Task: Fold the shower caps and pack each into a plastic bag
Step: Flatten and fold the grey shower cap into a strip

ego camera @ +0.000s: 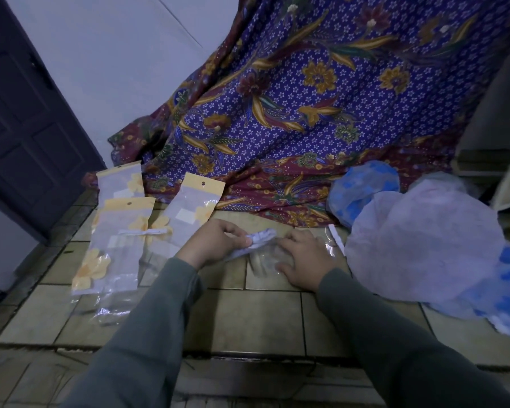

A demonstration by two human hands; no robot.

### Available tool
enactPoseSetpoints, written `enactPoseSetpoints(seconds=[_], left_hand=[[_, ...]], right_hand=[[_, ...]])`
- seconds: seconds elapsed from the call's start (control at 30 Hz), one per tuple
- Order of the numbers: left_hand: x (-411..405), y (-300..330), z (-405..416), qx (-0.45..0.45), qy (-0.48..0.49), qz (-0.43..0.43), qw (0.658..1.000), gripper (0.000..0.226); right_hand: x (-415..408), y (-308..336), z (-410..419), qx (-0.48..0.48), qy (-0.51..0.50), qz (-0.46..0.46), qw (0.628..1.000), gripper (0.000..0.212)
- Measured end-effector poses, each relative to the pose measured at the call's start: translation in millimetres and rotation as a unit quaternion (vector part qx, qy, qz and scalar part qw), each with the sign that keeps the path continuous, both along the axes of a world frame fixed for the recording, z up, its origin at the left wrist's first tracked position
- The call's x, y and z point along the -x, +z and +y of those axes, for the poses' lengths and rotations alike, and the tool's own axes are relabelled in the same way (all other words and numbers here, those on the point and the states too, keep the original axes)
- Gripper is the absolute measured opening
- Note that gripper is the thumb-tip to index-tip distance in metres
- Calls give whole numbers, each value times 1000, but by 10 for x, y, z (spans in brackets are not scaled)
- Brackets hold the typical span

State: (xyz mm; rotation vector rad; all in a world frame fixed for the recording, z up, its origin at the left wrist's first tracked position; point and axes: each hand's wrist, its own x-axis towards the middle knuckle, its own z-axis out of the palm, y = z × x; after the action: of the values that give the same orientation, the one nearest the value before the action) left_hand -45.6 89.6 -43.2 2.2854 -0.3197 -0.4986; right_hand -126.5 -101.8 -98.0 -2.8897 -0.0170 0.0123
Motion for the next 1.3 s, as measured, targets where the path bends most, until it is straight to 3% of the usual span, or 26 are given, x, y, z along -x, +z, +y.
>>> enactPoseSetpoints(seconds=[0.17, 0.3, 0.43, 0.67, 0.77, 0.9, 0.97, 1.03, 1.1, 1.2, 1.3], left_hand=[[-9, -80, 81, -96, -21, -7, 995, 18], [-59, -150, 117, -178, 9, -43, 983, 19], [-58, -157, 126, -197, 21, -65, 978, 18], [-53, -145, 114, -199, 13, -83, 976, 18], [-3, -79, 41, -241, -2, -158, 958, 21], [43, -11, -149, -288, -104, -281, 909, 24], [38, -16, -221, -266, -139, -264, 917, 24], [-10, -71, -242, -187, -135, -153, 961, 24], [-56, -131, -211, -119, -130, -61, 982, 25], [-136, -159, -121, -126, -133, -77, 980, 22], [-168, -173, -74, -212, -131, -131, 960, 25]], right_hand=[[-78, -183, 50, -89, -7, -25, 996, 33], [-93, -298, 53, -171, -66, -107, 977, 19], [-78, -336, 45, -173, -77, -95, 977, 34], [-92, -332, 75, -258, -125, -138, 948, 21], [-66, -301, 72, -308, -132, -164, 928, 22], [-55, -328, 87, -307, -90, -179, 930, 23], [-58, -352, 89, -287, -65, -184, 938, 24], [-62, -334, 65, -268, -75, -165, 946, 26], [-60, -333, 20, -242, -97, -153, 953, 26], [-42, -365, -33, -221, -134, -161, 952, 25], [-33, -376, -40, -218, -159, -179, 946, 24]])
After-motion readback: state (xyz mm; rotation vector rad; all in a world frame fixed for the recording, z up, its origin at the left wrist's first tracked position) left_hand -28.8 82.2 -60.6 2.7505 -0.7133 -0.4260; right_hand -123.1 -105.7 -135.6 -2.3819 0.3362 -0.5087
